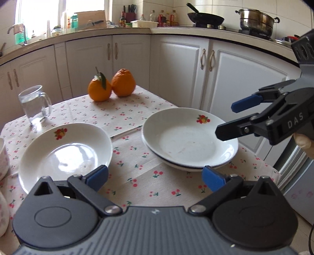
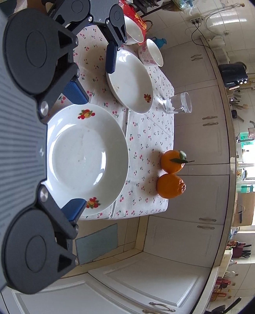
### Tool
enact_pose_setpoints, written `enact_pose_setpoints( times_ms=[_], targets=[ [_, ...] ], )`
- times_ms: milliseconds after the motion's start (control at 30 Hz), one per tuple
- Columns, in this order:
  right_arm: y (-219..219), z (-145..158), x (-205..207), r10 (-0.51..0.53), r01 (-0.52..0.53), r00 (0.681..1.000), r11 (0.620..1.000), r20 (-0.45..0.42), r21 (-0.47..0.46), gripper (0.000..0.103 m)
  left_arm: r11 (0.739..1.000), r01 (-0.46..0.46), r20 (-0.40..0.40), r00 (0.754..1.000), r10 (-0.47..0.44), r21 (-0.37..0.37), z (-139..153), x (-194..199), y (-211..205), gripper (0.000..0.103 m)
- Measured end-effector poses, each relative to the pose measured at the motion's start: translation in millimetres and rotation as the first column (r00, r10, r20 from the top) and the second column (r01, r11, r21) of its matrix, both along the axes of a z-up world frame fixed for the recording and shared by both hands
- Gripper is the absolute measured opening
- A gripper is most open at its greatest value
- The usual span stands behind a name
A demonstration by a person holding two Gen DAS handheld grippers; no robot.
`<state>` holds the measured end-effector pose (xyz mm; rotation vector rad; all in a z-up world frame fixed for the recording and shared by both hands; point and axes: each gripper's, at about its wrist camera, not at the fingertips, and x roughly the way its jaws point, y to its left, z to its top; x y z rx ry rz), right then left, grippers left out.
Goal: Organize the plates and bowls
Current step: 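Lower the held plate onto the other white plate and open the right tool, then move the right tool toward the next white plate on the table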
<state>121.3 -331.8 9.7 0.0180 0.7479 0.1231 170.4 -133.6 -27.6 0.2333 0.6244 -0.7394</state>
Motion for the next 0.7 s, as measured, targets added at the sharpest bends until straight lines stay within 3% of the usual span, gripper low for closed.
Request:
enact_pose_setpoints(
  times_ms=[167,333,700],
  targets=[
    [19.7,4.9,-1.3,0.044,-0.044,0.998,0.999,0.033,-0.004,0.103,0.983,-0.165,-0.001,0.986,0.166,0.079,-12.7,-0.1,26.2,0.102],
    [37.2,0.9,8.9,0.1,-0.1,0.995,0.995,0.018,0.006,0.103,0.948,-0.289,-0.033,0.955,0.296,0.134,-35.1,13.3,42.2,0.102],
    [68.5,-1.2,52.5,0.239,-0.238,0.971,0.971,-0.005,0.017,0.103,0.93,-0.351,-0.079,0.929,0.36,0.11,-46.4,43.4,42.5,0.103]
  ],
)
